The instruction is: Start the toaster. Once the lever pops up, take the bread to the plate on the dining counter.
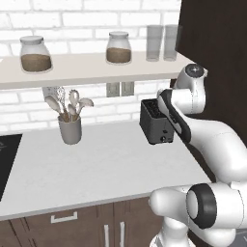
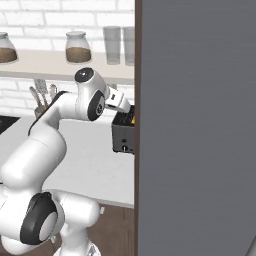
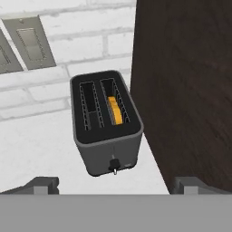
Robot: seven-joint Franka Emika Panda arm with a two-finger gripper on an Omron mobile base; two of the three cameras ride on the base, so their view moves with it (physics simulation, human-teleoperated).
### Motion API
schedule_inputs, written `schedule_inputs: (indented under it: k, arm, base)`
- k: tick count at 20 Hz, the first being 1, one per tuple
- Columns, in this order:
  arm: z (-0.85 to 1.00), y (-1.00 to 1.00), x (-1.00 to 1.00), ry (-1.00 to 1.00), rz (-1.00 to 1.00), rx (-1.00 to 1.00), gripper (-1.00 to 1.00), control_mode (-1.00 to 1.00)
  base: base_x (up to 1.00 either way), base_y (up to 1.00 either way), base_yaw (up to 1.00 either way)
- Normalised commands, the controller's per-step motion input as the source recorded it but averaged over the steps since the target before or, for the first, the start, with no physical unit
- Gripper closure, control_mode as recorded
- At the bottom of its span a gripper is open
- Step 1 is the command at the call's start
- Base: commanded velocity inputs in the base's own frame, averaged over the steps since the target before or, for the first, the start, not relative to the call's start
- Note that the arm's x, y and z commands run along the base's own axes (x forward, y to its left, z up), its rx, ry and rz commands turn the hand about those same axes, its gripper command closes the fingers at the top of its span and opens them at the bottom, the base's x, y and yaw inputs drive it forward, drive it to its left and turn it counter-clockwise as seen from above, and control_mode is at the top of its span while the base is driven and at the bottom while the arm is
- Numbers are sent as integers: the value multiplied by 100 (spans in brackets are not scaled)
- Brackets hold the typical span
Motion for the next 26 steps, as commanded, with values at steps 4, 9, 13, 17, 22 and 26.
schedule_inputs:
  k: [4, 9, 13, 17, 22, 26]
  arm:
    - [0, 0, 0, 0, 0, 0, -100, -100]
    - [0, 0, 0, 0, 0, 0, -100, -100]
    - [0, 0, 0, 0, 0, 0, -100, -100]
    - [0, 0, 0, 0, 0, 0, -100, -100]
    - [0, 0, 0, 0, 0, 0, -100, -100]
    - [0, 0, 0, 0, 0, 0, -100, -100]
  base:
    - [0, 0, 0]
    - [0, 0, 0]
    - [0, 0, 0]
    - [0, 0, 0]
    - [0, 0, 0]
    - [0, 0, 0]
